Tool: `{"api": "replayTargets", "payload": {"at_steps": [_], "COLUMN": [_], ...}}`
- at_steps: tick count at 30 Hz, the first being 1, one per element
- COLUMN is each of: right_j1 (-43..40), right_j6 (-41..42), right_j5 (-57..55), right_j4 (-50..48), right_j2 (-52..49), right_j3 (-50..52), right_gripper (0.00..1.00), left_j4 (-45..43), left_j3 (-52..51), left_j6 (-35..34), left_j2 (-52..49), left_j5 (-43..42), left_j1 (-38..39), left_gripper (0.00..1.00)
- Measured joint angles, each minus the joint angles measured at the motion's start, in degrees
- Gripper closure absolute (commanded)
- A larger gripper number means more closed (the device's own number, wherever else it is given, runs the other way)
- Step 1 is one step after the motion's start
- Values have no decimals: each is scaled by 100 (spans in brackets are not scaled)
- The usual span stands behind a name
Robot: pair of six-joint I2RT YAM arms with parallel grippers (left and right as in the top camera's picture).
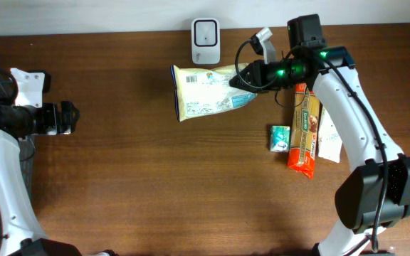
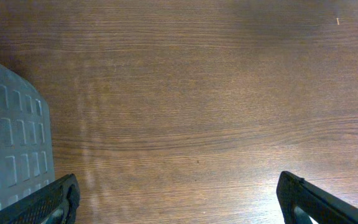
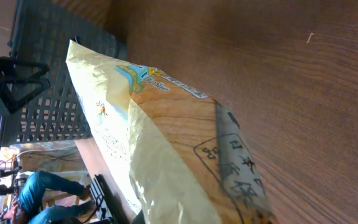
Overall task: Scan the item barcode
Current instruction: 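Carry the snack bag up toward the scanner with the right gripper, then hold the snack bag barcode over the scanner with the right gripper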
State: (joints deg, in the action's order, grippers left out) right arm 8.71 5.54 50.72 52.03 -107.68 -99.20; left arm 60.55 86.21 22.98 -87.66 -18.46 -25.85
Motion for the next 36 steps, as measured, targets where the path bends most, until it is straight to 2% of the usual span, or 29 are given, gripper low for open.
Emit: {"api": "replayTargets", "payload": {"at_steps": [20,23,26,28,31,33,36], "right_j1": [37,306,835,1325,1770,1926,1941], "right_j6": [-166,-168,-173,-426,-1163,-2096,-3477], "right_j5": [-251,-1325,-3014,-4968,-6931,-7888,-8389], "right_j4": [184,549,542,-109,-1259,-2308,-3506], "right_j2": [-2,-31,-35,-33,-170,-520,-1069], "right_j3": [-7,-293,-1010,-1202,-1207,-1244,-1233], "right_gripper": [96,96,96,96,96,96,96], "left_j4": [0,0,0,0,-9,0,-7], "left_j3": [0,0,2,0,2,2,2], "left_j6": [0,0,0,0,0,0,0], "left_j2": [0,0,0,0,0,0,0], "left_j5": [0,0,0,0,2,-2,0], "left_j1": [0,0,0,0,0,0,0], "left_gripper": [1,1,1,1,1,1,1]}}
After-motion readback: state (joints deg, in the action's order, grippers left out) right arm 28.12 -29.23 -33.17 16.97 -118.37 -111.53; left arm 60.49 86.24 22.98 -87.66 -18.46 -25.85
